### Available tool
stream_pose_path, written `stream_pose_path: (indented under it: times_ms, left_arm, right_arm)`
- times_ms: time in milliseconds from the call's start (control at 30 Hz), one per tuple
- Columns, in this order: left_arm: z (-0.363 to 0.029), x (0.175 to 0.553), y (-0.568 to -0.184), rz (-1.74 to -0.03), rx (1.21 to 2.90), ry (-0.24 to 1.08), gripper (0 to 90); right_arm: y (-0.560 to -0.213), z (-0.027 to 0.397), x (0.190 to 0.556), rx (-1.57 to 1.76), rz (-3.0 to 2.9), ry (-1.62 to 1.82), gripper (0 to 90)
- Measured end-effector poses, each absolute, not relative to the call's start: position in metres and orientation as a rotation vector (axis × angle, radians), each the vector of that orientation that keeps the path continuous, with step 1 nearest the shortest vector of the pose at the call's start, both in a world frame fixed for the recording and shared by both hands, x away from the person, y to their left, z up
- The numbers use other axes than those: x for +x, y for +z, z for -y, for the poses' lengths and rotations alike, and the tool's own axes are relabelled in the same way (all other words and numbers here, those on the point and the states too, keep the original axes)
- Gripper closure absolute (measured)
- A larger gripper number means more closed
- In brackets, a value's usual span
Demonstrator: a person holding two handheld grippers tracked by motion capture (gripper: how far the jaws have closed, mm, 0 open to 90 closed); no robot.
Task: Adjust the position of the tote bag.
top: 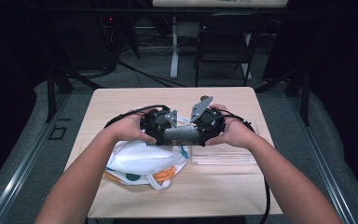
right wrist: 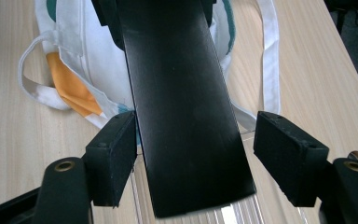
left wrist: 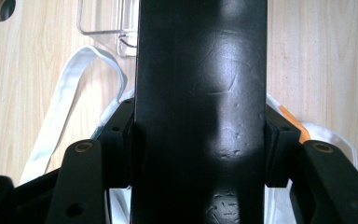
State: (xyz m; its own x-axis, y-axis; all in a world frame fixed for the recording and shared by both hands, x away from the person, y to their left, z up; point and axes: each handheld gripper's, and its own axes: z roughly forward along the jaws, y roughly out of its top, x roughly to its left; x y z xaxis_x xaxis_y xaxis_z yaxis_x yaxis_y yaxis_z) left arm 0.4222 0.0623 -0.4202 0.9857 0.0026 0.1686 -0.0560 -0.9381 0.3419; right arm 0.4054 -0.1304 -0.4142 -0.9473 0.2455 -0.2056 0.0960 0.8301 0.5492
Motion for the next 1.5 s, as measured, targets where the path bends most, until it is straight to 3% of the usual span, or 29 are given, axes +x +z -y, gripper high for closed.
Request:
stream_pose_path:
  times_ms: [1500]
  left_arm:
    - [-0.048,0.415,-0.420,0.086,2.751,0.238,42.8]
  right_arm:
    - [-0.444,0.114,0.412,0.310,-2.855,0.781,33.8]
